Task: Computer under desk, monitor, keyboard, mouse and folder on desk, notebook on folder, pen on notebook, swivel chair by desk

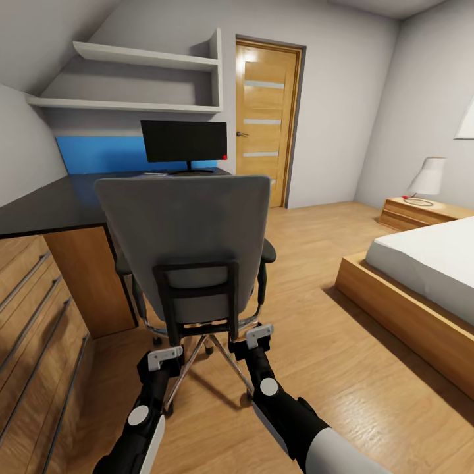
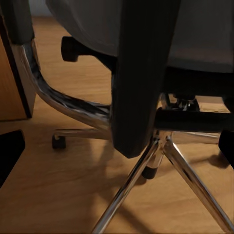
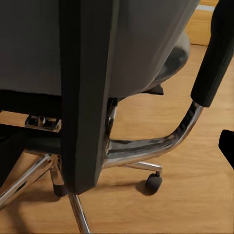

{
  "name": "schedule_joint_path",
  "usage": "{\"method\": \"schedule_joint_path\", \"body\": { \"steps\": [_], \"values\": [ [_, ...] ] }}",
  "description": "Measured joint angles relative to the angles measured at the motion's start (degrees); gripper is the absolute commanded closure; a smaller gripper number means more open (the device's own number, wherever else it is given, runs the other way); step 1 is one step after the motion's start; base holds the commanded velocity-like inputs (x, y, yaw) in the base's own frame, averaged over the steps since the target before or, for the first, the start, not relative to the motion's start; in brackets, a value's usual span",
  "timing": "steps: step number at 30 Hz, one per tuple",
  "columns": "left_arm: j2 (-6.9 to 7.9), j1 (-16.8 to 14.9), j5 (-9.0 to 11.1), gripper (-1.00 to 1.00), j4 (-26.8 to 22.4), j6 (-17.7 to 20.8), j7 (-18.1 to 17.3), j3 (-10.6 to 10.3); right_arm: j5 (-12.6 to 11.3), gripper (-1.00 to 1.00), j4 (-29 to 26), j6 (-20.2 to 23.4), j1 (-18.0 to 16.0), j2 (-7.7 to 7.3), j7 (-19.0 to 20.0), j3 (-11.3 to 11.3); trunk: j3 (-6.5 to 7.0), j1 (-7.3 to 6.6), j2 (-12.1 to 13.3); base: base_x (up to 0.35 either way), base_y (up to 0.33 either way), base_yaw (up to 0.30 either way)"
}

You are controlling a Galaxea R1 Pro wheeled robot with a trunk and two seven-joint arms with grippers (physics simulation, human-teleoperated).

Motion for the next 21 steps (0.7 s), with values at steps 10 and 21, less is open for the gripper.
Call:
{"method": "schedule_joint_path", "body": {
  "steps": [10, 21],
  "values": [
    [0.02, 0.00, -0.01, -1.00, 0.06, -0.07, 0.16, -0.83, 0.07, -1.00, 0.59, -0.01, 0.00, 0.00, -0.03, -0.01, 0.00, 0.01, 0.00, 0.036, 0.000, 0.000],
    [0.01, 0.00, -0.03, -1.00, 0.06, -0.08, -0.03, -0.90, 0.08, -1.00, 0.65, -0.01, 0.04, 0.00, -0.07, -0.01, 0.00, 0.01, 0.00, 0.044, 0.000, 0.000]
  ]
}}
